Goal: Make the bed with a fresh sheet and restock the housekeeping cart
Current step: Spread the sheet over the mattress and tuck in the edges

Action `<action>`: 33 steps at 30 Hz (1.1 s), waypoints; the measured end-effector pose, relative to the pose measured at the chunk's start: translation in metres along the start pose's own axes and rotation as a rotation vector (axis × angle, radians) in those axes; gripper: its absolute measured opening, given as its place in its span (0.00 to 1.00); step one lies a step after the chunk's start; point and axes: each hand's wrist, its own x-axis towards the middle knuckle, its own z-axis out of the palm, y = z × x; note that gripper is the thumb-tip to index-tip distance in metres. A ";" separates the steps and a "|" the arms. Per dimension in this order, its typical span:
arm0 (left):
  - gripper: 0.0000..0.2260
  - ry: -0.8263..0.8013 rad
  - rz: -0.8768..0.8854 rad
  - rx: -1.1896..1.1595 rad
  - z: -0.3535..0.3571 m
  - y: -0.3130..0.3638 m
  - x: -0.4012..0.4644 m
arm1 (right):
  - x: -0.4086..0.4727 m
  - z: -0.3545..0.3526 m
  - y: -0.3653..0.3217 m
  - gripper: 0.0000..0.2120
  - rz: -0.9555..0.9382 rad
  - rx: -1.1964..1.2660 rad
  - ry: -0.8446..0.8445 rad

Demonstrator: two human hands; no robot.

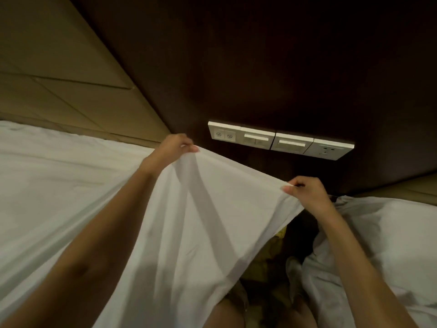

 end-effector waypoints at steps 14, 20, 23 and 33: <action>0.22 0.194 -0.166 -0.076 0.128 0.006 -0.035 | -0.001 -0.006 0.008 0.08 0.016 -0.101 -0.164; 0.09 0.446 -0.342 -0.874 0.186 0.103 -0.145 | 0.002 -0.008 -0.012 0.02 -0.059 -0.120 -0.231; 0.05 0.334 -0.682 -1.492 0.215 0.176 -0.181 | -0.003 -0.013 -0.020 0.04 -0.088 -0.094 -0.274; 0.17 0.759 -0.838 -2.602 0.243 0.264 -0.170 | -0.027 -0.040 -0.023 0.04 -0.183 -0.016 -0.396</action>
